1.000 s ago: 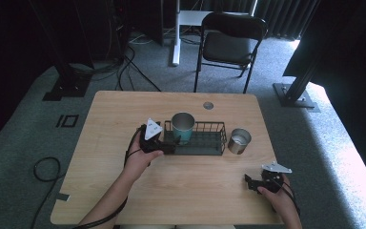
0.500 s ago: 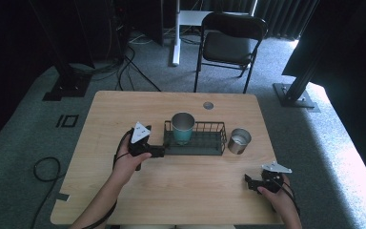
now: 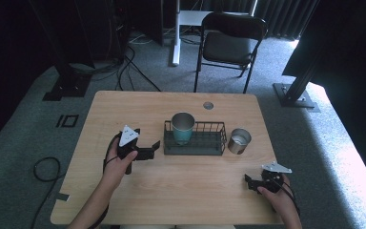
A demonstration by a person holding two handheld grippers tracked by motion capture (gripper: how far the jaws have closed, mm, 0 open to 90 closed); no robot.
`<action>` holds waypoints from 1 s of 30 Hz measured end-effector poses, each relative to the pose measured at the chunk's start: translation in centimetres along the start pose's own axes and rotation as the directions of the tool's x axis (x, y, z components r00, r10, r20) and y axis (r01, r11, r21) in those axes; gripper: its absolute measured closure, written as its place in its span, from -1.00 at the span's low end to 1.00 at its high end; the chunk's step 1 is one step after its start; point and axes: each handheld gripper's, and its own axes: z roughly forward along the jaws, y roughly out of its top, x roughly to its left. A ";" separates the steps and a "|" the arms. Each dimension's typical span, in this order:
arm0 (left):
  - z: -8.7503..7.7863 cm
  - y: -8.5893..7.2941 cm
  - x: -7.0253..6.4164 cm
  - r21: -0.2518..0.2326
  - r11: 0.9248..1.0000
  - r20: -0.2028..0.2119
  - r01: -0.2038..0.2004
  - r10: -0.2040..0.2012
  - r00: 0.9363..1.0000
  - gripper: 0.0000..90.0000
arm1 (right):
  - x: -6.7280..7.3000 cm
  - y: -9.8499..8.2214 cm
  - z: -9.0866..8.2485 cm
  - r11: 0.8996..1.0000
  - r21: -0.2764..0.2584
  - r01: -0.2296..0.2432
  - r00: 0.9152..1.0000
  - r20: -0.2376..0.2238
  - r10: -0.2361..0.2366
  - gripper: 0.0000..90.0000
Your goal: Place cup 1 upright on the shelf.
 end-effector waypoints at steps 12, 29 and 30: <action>-1.5 -1.5 1.2 0.029 0.999 0.029 -0.027 0.026 0.999 -0.93 | 0.0 0.0 0.0 1.000 0.000 0.001 1.000 0.000 -0.001 -0.76; -4.2 -4.9 3.4 0.093 0.996 0.018 0.016 -0.017 1.000 -0.93 | 0.0 0.0 0.0 1.000 0.000 0.000 1.000 0.000 0.000 -0.76; -4.4 -5.0 3.6 0.093 0.995 0.015 0.020 -0.022 1.000 -0.93 | 0.0 0.0 0.0 1.000 0.000 0.000 1.000 0.000 0.000 -0.76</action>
